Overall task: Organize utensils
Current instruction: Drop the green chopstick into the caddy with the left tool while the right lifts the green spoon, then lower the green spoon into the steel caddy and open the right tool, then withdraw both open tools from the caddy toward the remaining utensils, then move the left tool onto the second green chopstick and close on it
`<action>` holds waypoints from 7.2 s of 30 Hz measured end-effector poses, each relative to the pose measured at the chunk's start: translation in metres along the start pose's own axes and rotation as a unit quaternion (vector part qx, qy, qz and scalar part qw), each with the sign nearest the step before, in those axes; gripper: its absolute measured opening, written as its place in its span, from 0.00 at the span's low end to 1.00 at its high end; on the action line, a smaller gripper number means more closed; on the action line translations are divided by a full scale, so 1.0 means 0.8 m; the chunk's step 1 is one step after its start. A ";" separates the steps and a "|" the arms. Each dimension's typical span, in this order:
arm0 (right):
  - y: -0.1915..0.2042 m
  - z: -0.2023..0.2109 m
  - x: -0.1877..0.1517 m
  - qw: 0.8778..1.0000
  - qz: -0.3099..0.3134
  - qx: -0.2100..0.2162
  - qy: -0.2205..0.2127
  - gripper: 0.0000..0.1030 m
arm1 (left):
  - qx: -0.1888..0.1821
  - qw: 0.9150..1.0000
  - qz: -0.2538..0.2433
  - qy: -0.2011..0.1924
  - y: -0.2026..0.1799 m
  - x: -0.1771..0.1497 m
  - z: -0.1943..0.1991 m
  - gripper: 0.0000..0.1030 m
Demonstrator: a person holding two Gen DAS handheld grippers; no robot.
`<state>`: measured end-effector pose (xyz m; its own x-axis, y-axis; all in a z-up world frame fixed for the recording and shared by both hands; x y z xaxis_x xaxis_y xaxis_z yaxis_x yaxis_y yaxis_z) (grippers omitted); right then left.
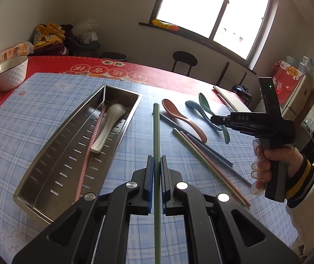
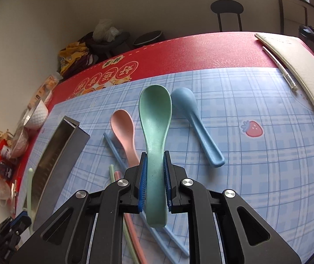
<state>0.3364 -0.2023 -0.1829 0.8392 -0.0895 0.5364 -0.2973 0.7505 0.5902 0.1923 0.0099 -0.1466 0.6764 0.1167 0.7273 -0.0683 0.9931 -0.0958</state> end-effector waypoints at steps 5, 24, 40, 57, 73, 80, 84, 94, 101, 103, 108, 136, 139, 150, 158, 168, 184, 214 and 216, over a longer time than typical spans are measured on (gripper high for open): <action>0.019 0.036 -0.024 0.998 -0.028 0.037 -0.052 0.14 | -0.003 1.000 -0.006 -0.002 0.005 0.008 0.005 0.06; 0.054 0.057 -0.088 0.990 -0.060 0.081 -0.095 0.14 | 0.007 0.997 -0.070 -0.038 0.065 0.103 0.006 0.06; 0.044 0.032 -0.090 0.992 -0.071 0.074 -0.079 0.14 | 0.039 0.990 -0.127 0.043 0.068 0.076 -0.101 0.05; 0.041 0.020 -0.095 0.992 -0.077 0.074 -0.067 0.14 | 0.057 0.990 -0.115 0.062 0.077 0.064 -0.104 0.10; 0.097 -0.018 -0.097 0.994 -0.074 0.078 -0.028 0.14 | 0.071 0.989 -0.129 0.012 0.103 0.044 -0.037 0.92; 0.143 -0.057 -0.082 0.994 -0.070 0.090 -0.005 0.14 | 0.075 0.991 -0.111 0.012 0.142 0.040 -0.032 0.95; 0.176 -0.079 -0.077 0.993 -0.062 0.102 0.006 0.14 | 0.078 0.993 -0.093 0.005 0.165 0.042 -0.030 0.95; 0.205 -0.139 -0.052 0.992 -0.090 0.087 0.028 0.14 | 0.079 0.995 -0.069 -0.003 0.190 0.045 -0.029 0.95; 0.210 -0.162 -0.052 0.992 -0.099 0.070 0.040 0.14 | 0.084 0.994 -0.070 0.004 0.197 0.044 -0.032 0.95; 0.211 -0.164 -0.055 0.992 -0.100 0.069 0.044 0.14 | 0.083 0.994 -0.069 0.004 0.197 0.044 -0.032 0.95; 0.209 -0.171 -0.056 0.990 -0.111 0.071 0.047 0.14 | 0.082 0.994 -0.065 0.005 0.200 0.043 -0.033 0.95; 0.200 -0.125 -0.040 0.998 -0.044 0.047 0.011 0.22 | 0.091 0.993 -0.071 0.010 0.179 0.043 -0.030 0.95; 0.187 -0.104 -0.040 0.999 -0.032 0.034 -0.006 0.50 | 0.092 0.993 -0.074 0.008 0.171 0.044 -0.025 0.95; 0.132 -0.007 -0.048 0.998 0.021 -0.030 -0.055 0.83 | 0.074 0.993 -0.096 0.002 0.119 0.042 -0.012 0.95; 0.090 0.067 -0.067 0.991 0.046 -0.073 -0.099 0.84 | 0.052 0.992 -0.114 0.003 0.072 0.038 -0.011 0.95; 0.019 0.130 -0.095 0.985 0.024 -0.110 -0.131 0.85 | 0.035 0.991 -0.128 0.019 0.006 0.031 -0.018 0.94; -0.040 0.166 -0.117 0.977 -0.009 -0.103 -0.188 0.85 | -0.006 0.987 -0.112 0.116 -0.142 -0.018 -0.093 0.34; -0.052 0.167 -0.117 0.978 -0.028 -0.018 -0.205 0.85 | 0.074 0.984 -0.124 0.103 -0.163 -0.018 -0.110 0.35; -0.054 0.168 -0.118 0.978 -0.032 -0.016 -0.206 0.85 | 0.084 0.983 -0.130 0.103 -0.169 -0.022 -0.115 0.37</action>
<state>0.2089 -0.3143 -0.1779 0.5992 -0.3873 0.7006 -0.2302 0.7548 0.6142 0.2570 -0.1283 -0.2092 0.8196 -0.1306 0.5578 0.0189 0.9793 0.2014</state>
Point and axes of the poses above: each gripper's, at about its wrist camera, not at the fingertips, and z roughly against the way its jaws point, y to its left, x to its top, the point moved 6 cm from there along -z, roughly the way its jaws point, and after that the axes turned 15 degrees about x, right-handed, at the moved point
